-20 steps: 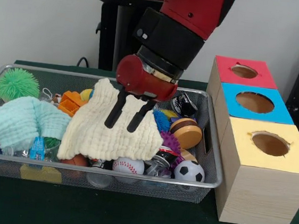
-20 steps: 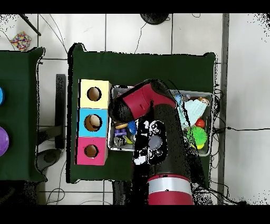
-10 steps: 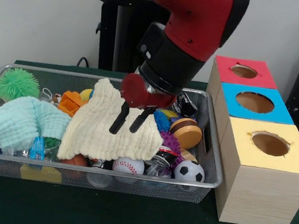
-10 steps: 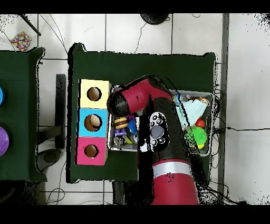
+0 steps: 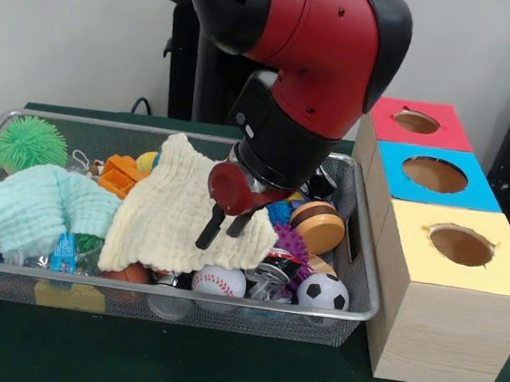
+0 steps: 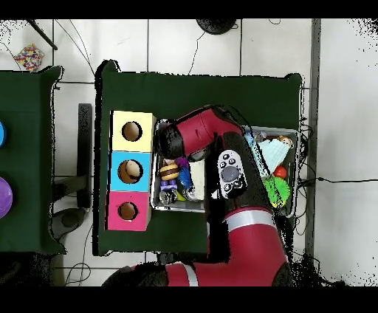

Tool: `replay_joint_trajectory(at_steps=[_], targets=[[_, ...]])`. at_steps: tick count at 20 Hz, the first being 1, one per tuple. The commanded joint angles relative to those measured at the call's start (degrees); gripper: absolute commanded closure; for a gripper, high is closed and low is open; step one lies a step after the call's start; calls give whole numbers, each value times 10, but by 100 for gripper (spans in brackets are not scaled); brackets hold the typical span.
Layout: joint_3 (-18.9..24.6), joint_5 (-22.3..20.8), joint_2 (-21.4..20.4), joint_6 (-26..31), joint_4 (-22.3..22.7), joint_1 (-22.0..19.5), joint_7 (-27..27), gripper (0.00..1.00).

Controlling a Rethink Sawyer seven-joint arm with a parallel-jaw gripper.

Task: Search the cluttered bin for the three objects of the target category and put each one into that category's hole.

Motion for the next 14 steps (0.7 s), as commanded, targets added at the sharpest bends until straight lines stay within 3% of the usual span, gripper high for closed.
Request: replay_joint_trajectory(at_steps=[1,7,14], targets=[[56,3,31,107,-25,-12,-206,0],[31,-26,40,156,-57,5,-220,0],[37,-29,46,158,-67,-1,-222,0]])
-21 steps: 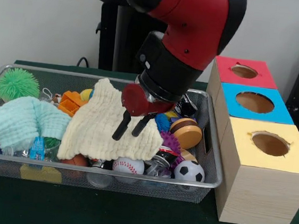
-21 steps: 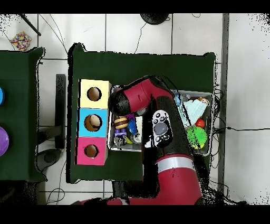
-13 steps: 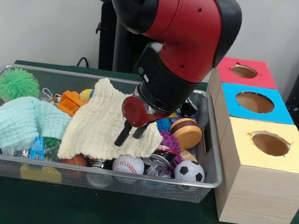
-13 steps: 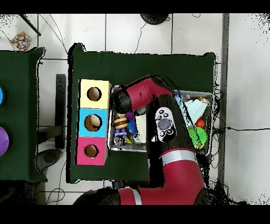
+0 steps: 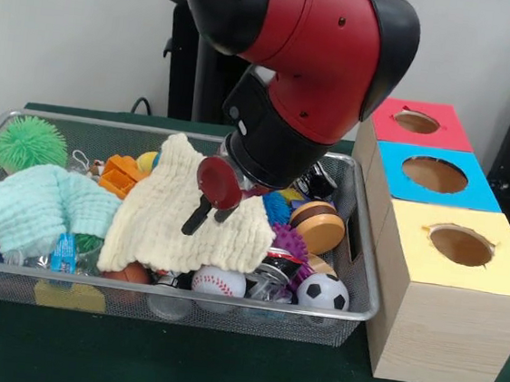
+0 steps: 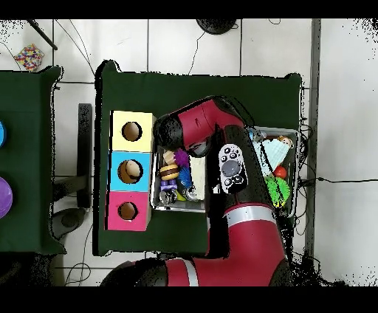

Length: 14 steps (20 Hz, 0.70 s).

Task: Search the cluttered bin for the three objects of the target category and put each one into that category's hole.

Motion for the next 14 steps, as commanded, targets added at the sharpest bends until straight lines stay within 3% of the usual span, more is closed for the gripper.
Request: replay_joint_trajectory(at_steps=[1,7,11,14], targets=[[38,-27,39,60,-23,-5,-193,0],[41,-31,50,50,-24,-7,-201,0],[22,-66,9,-32,-5,2,-162,0],[11,-90,-19,-51,0,16,-151,0]])
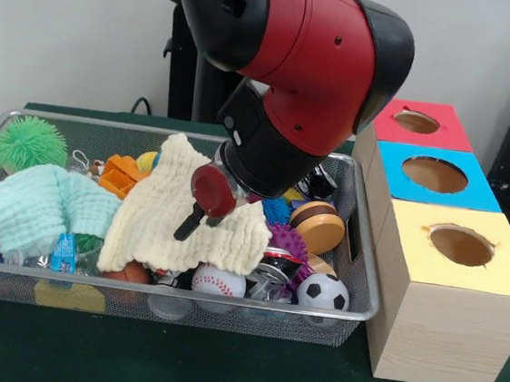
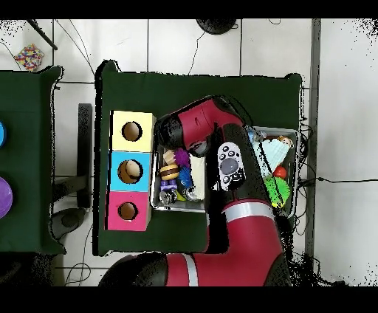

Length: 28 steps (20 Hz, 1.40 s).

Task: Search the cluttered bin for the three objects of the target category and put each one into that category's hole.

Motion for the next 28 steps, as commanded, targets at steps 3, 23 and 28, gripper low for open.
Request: replay_joint_trajectory(at_steps=[3,23,28], targets=[[8,-87,-45,-68,19,20,-145,0],[38,-81,-41,-31,-22,0,-219,0],[81,-36,-56,-12,-13,-50,-310,0]])
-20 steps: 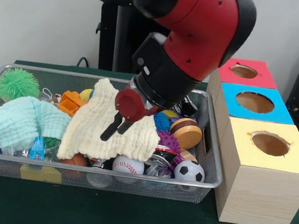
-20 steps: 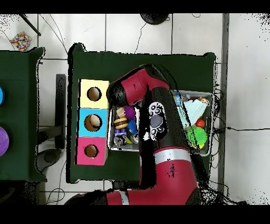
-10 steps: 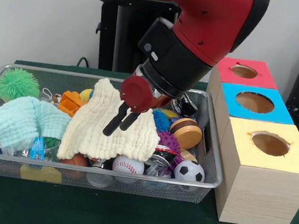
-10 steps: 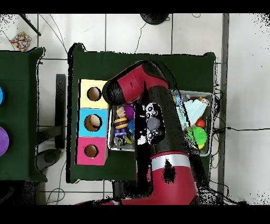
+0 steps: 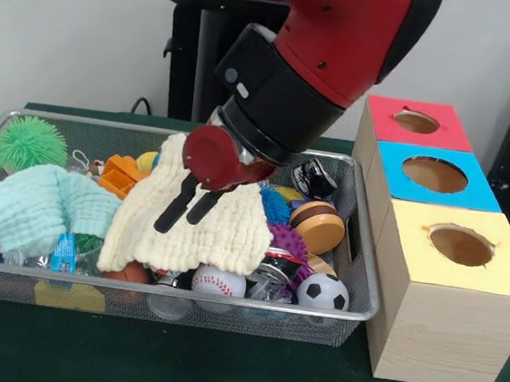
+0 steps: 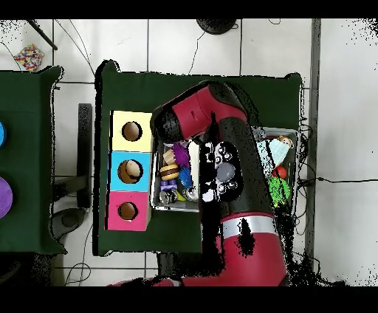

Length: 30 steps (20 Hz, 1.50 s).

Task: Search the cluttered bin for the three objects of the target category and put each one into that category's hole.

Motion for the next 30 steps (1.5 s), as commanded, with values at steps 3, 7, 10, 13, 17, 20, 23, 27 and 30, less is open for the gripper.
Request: replay_joint_trajectory(at_steps=[3,7,10,13,17,20,23,27,30], targets=[[86,28,6,50,-15,-74,-339,0],[101,28,24,72,-49,-91,-378,0],[109,34,46,95,-80,-101,-406,0],[107,31,65,113,-109,-101,-428,0],[106,31,82,123,-137,-104,-451,0],[102,26,102,130,-166,-104,-466,0],[91,9,129,155,-206,-93,-471,0],[72,2,136,190,-220,-81,-475,0],[64,-4,141,200,-229,-75,-474,0]])
